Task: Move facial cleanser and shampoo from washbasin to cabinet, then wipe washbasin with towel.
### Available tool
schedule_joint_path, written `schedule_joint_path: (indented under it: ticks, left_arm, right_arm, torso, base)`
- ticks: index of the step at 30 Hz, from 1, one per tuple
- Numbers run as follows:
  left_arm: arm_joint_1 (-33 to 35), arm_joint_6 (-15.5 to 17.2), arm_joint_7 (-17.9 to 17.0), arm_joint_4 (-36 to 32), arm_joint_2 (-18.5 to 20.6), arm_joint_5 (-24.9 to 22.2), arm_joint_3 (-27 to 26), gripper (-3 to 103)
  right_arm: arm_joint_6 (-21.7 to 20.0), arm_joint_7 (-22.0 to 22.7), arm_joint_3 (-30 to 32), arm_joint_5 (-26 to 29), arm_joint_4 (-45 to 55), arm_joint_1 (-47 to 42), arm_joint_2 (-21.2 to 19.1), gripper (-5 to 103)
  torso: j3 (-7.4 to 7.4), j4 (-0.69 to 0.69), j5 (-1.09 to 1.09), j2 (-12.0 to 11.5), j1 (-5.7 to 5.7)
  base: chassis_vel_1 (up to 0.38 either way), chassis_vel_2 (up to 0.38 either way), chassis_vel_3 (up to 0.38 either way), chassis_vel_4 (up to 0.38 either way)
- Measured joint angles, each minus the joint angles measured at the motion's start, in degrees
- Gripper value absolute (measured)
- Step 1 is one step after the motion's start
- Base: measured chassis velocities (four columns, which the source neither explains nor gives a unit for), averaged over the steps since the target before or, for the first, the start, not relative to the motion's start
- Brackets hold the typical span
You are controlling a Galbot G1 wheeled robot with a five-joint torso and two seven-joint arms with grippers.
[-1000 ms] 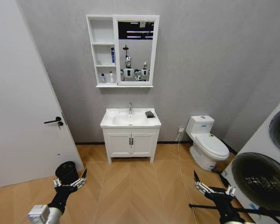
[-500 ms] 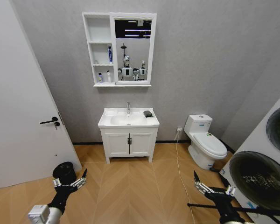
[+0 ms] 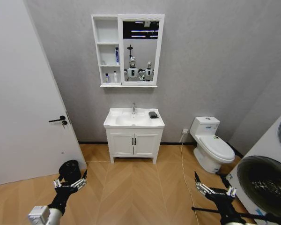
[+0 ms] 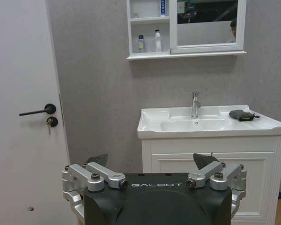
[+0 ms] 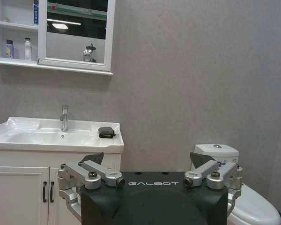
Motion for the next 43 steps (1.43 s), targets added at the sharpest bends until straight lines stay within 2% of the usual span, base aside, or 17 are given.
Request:
schedule_joint_path:
  ticks: [43]
  left_arm:
    - [0.0, 0.0, 0.0, 0.0, 0.0, 0.0, 0.0, 100]
  right_arm:
    - [0.0, 0.0, 0.0, 0.0, 0.0, 0.0, 0.0, 100]
  torso:
    - [0.0, 0.0, 0.0, 0.0, 0.0]
  base:
    - [0.0, 0.0, 0.0, 0.0]
